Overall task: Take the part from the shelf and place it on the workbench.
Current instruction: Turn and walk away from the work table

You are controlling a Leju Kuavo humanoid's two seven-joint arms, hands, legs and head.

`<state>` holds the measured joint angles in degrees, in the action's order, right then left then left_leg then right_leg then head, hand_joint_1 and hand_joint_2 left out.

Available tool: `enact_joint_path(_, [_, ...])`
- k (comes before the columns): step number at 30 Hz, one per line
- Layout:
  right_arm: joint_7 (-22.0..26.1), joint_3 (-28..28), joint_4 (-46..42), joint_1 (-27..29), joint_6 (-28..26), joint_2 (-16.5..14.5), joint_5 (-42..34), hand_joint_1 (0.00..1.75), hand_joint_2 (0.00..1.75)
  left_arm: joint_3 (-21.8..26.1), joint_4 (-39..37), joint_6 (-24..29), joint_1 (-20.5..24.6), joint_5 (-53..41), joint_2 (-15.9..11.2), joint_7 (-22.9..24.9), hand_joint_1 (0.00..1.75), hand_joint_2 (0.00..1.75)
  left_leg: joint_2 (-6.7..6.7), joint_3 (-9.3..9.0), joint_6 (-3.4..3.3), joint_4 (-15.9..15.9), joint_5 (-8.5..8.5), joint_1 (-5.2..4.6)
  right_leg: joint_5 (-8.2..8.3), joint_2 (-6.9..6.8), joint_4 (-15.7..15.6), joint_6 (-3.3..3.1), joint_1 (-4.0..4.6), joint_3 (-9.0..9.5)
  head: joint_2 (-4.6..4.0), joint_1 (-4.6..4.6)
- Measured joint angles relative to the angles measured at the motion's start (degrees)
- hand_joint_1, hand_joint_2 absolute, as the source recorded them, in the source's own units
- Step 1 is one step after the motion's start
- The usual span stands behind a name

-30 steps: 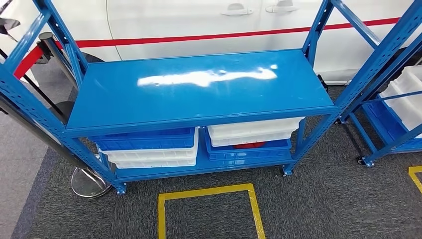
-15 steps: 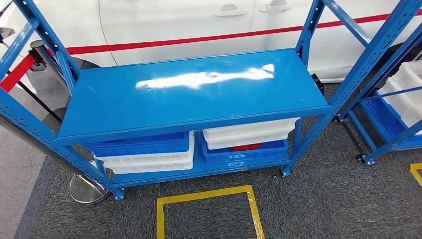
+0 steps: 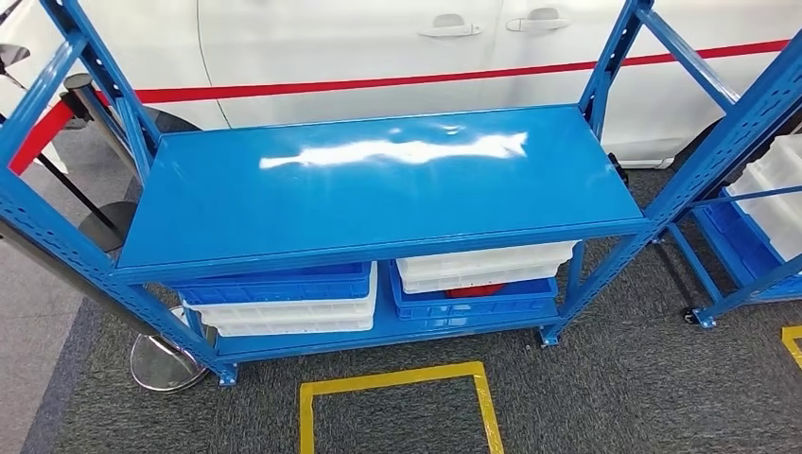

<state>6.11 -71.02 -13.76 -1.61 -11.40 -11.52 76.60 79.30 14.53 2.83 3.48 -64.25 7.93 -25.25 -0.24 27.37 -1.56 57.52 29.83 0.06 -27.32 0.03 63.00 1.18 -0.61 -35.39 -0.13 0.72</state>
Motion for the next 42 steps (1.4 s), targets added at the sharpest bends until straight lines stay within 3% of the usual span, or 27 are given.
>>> enact_joint_path(1, [-0.15, -0.01, -0.04, -0.05, -0.07, -0.01, 0.08, 0.0, 0.87, 0.0, 0.01, 0.32, 0.1, -0.04, 0.04, 0.19, 0.0, 0.0, 0.01, -0.04, 0.28, 0.05, 0.26, -0.04, 0.68, -0.05, -2.15, -0.35, 0.18, 0.6, 0.01, -0.03])
enact_joint_path(3, [-0.61, -0.04, -0.11, -0.15, -0.17, -0.04, 0.15, 0.0, 1.75, 0.0, 0.02, 1.11, 0.28, -0.13, 0.08, 0.64, 0.0, 0.0, 0.04, -0.2, 0.98, 0.36, 0.48, -0.16, 0.5, -0.07, -3.21, -1.06, 0.45, 0.61, 0.01, -0.05])
enact_joint_path(5, [-1.09, -0.16, -0.14, -0.16, -0.33, -0.12, 0.22, 0.0, 1.75, 0.0, 0.03, 1.79, 0.34, -0.33, 0.08, 1.04, 0.0, 0.0, 0.05, -0.5, 1.65, 0.91, 0.92, -0.14, 1.12, -0.05, -3.54, -1.74, 0.27, 1.18, 0.02, -0.1])
enact_joint_path(7, [-1.42, -0.43, -0.19, -0.21, -0.6, -0.2, 0.32, 0.0, 1.75, 0.0, 0.05, 2.36, 0.49, -0.48, 0.09, 1.45, 0.0, 0.87, 0.06, 0.78, 2.13, 4.02, 3.02, 0.0, 1.02, -0.1, -3.88, -2.28, 0.1, 1.85, 0.01, 0.01])
enact_joint_path(9, [-1.6, -0.73, -0.25, -0.31, -0.8, -0.22, 0.37, 0.0, 1.75, -0.01, 0.07, 2.72, 0.65, -0.48, 0.09, 1.86, 0.0, 1.75, 0.07, 4.43, 2.49, 10.83, 6.46, 0.2, 0.82, -0.13, -3.93, -2.63, 0.15, 2.01, 0.01, 0.14])
enact_joint_path(11, [-1.66, -0.9, -0.27, -0.38, -0.81, -0.22, 0.38, 0.0, 1.75, -0.01, 0.07, 2.86, 0.66, -0.49, 0.09, 2.23, 0.0, 1.75, 0.07, 7.62, 2.71, 15.67, 7.77, 0.31, 0.62, -0.08, -3.9, -2.79, 0.24, 2.17, 0.01, 0.14])
enact_joint_path(12, [-1.69, -0.93, -0.27, -0.38, -0.79, -0.22, 0.37, 0.0, 1.75, -0.01, 0.07, 2.91, 0.64, -0.49, 0.09, 2.44, 0.0, 1.75, 0.07, 7.94, 2.69, 15.31, 6.76, 0.31, 0.51, -0.03, -3.89, -2.8, 0.28, 2.34, 0.01, 0.14])
enact_joint_path(15, [-1.76, -0.97, -0.27, -0.41, -0.51, -0.31, 0.37, 0.0, 1.75, 0.0, 0.08, 3.01, 0.69, -0.46, 0.09, 3.08, 0.0, 1.75, 0.11, 4.59, 2.03, 5.3, 0.33, 0.14, 0.21, 0.04, -3.86, -2.56, 0.39, 3.04, 0.01, 0.1])
enact_joint_path(17, [-1.78, -1.0, -0.27, -0.45, -0.38, -0.4, 0.37, 0.0, 1.75, -0.01, 0.1, 3.07, 0.78, -0.44, 0.09, 3.29, 0.0, 1.75, 0.09, 3.38, 1.45, 1.36, -0.67, -0.2, 0.1, 0.02, -3.79, -2.08, 0.43, 3.06, 0.0, 0.11])
enact_joint_path(18, [-1.79, -1.01, -0.27, -0.46, -0.34, -0.44, 0.37, 0.0, 1.75, -0.01, 0.1, 3.09, 0.77, -0.43, 0.09, 3.36, 0.0, 1.75, 0.07, 3.42, 1.21, 1.17, -0.48, -0.34, 0.09, 0.02, -3.8, -1.75, 0.44, 3.06, 0.0, 0.12])
enact_joint_path(21, [-1.8, -1.02, -0.32, -0.53, -0.27, -0.45, 0.38, 0.0, 1.75, 0.01, 0.11, 3.23, 0.73, -0.42, 0.12, 3.45, 0.0, 1.75, 0.2, 2.95, 0.27, 0.15, -2.25, 0.06, -0.68, 0.03, -3.07, -0.74, 0.46, 3.02, 0.0, 0.08])
enact_joint_path(23, [-1.81, -1.02, -0.37, -0.56, -0.26, -0.44, 0.37, 0.0, 1.75, 0.02, 0.13, 3.36, 0.85, -0.39, 0.15, 3.47, 0.0, 1.75, 0.35, 2.71, -0.2, -0.45, -2.81, 0.31, -3.59, 0.03, 1.39, -0.26, 0.3, 0.99, 0.01, -0.03])
enact_joint_path(25, [-1.81, -1.02, -0.38, -0.55, -0.23, -0.45, 0.37, 0.0, 1.75, 0.02, 0.15, 3.4, 0.87, -0.37, 0.18, 3.48, 0.0, 1.75, 0.38, 2.86, -0.35, -0.48, -2.88, 0.28, -6.91, 0.03, 8.53, 0.13, 0.12, -2.57, 0.01, -0.09])
enact_joint_path(26, [-1.81, -1.02, -0.38, -0.54, -0.19, -0.45, 0.37, 0.0, 1.75, 0.02, 0.15, 3.38, 0.85, -0.36, 0.19, 3.49, 0.0, 1.75, 0.39, 2.87, -0.33, -0.46, -2.85, 0.26, -7.39, 0.02, 10.85, 0.3, -0.01, -3.78, 0.01, -0.09])
enact_joint_path(27, [-1.81, -1.02, -0.38, -0.53, -0.14, -0.45, 0.38, 0.0, 1.75, 0.02, 0.15, 3.32, 0.83, -0.32, 0.2, 3.51, 0.0, 1.75, 0.38, 2.84, -0.29, -0.43, -2.81, 0.27, -6.72, 0.0, 11.15, 0.43, -0.14, -4.04, 0.01, -0.09])
enact_joint_path(28, [-1.82, -1.03, -0.38, -0.52, -0.09, -0.45, 0.38, 0.0, 1.75, 0.02, 0.15, 3.2, 0.84, -0.27, 0.23, 3.55, 0.0, 1.75, 0.34, 2.75, -0.18, -0.38, -2.72, 0.3, -5.02, -0.01, 9.19, 0.49, -0.27, -3.18, 0.01, -0.09])
enact_joint_path(29, [-1.82, -1.03, -0.38, -0.52, -0.06, -0.44, 0.38, 0.0, 1.75, 0.02, 0.15, 3.06, 0.84, -0.2, 0.27, 3.61, 0.0, 1.75, 0.29, 2.63, 0.01, -0.31, -2.58, 0.34, -2.77, -0.02, 5.5, 0.5, -0.39, -1.45, 0.01, -0.09])
enact_joint_path(31, [-1.83, -1.04, -0.38, -0.6, 0.02, -0.45, 0.37, 0.0, 1.75, 0.02, 0.15, 2.82, 0.87, -0.1, 0.34, 3.72, 0.0, 1.75, 0.21, 2.64, 0.64, 0.05, -2.15, 0.17, 0.03, 0.02, -1.52, 0.21, -0.4, 1.78, 0.01, -0.07])
enact_joint_path(32, [-1.83, -1.04, -0.38, -0.65, 0.05, -0.45, 0.37, 0.0, 1.75, 0.02, 0.15, 2.77, 0.9, -0.09, 0.36, 3.76, 0.0, 1.75, 0.2, 2.7, 0.96, 0.19, -1.98, 0.07, 0.43, 0.06, -3.31, -0.06, -0.33, 2.53, 0.01, -0.04])
enact_joint_path(36, [-1.97, -1.23, -0.38, -0.73, 0.01, -0.44, 0.39, 0.0, 1.75, 0.02, 0.15, 2.73, 0.95, -0.1, 0.33, 3.82, 0.0, 1.75, 0.21, 2.72, 2.0, 0.28, -1.66, 0.13, 0.43, 0.14, -4.07, -1.29, -0.11, 2.67, 0.0, 0.03])
enact_joint_path(38, [-2.67, -1.33, -0.38, -0.75, -0.37, -0.45, 0.77, 0.0, 1.75, 0.02, 0.17, 2.72, 0.94, -0.15, 0.33, 3.91, 0.0, 1.75, 0.21, 2.67, 1.05, 0.19, -1.59, 0.11, 0.37, 0.12, -4.13, -1.56, -0.08, 2.82, 0.01, 0.19])
enact_joint_path(40, [-3.38, -1.36, -0.38, -0.76, -1.05, -0.46, 0.99, 0.0, 0.87, 0.02, 0.22, 2.7, 0.97, -0.2, 0.33, 4.02, 0.0, 1.75, 0.21, 2.51, 0.03, -0.11, -1.71, 0.06, 0.17, 0.12, -4.02, -1.71, 0.09, 2.93, 0.01, 0.31])
enact_joint_path(42, [-3.21, -1.73, -0.38, -0.83, -1.29, -0.49, -0.02, 0.0, 0.0, 0.02, 0.26, 2.7, 0.99, -0.11, 0.33, 4.07, 0.0, 1.75, 0.22, 2.42, 0.17, -0.17, -1.75, 0.11, 0.08, 0.12, -3.99, -1.88, 0.2, 2.97, 0.0, 0.31])
